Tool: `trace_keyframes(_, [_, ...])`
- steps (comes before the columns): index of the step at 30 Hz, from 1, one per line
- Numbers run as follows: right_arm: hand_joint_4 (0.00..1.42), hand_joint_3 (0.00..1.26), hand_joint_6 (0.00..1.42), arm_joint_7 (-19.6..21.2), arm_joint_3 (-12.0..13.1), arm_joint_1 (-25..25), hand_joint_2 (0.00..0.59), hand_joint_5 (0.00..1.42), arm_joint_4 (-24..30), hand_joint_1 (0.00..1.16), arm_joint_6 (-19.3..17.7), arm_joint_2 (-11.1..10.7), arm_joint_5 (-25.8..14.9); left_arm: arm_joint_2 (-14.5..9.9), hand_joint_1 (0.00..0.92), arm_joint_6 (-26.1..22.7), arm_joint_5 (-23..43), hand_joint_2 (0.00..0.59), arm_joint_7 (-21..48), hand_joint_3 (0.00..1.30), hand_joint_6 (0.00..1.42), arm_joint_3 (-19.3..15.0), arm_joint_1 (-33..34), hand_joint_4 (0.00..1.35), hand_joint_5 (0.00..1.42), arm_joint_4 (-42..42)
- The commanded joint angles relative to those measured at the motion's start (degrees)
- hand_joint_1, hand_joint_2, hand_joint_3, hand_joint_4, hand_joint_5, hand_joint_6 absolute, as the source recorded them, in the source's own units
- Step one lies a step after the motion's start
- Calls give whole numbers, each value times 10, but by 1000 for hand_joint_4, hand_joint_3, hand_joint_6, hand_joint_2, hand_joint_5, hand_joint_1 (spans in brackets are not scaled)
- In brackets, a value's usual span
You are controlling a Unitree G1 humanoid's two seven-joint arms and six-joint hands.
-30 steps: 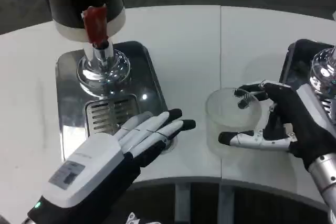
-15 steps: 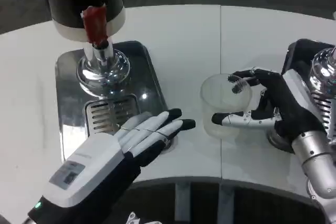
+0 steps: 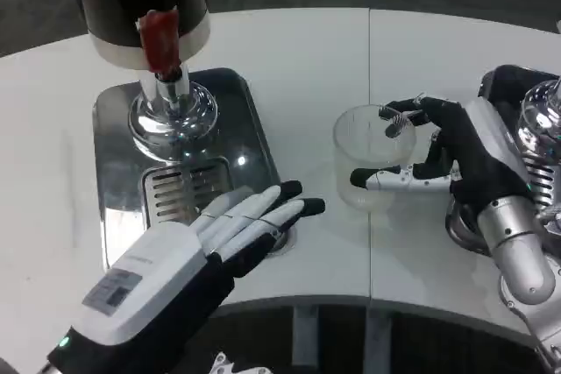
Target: Grasp the cup under the faucet to collect the drink, then remove the cup.
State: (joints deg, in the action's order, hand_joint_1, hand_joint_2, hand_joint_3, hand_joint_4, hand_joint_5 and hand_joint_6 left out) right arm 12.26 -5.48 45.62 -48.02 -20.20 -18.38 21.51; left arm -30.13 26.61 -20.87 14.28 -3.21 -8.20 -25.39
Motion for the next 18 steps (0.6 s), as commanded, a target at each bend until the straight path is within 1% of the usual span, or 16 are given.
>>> trace_keyframes(1, [1013,877,1344,11,-5,22,133,1246,-35,786,-14,-5,3,3,0,-4,-5,34,2,122,0,5,2,0,47,4])
trace_keyframes(11, [1013,879,1344,17,-10,48,135,1246,-83,783,-28,-13,2,5,0,-6,-5,34,2,122,0,6,5,0,47,6])
trace_keyframes(18, [1013,881,1344,18,-11,48,135,1246,-90,783,-34,-12,1,6,0,-8,-5,34,3,122,0,7,6,0,47,7])
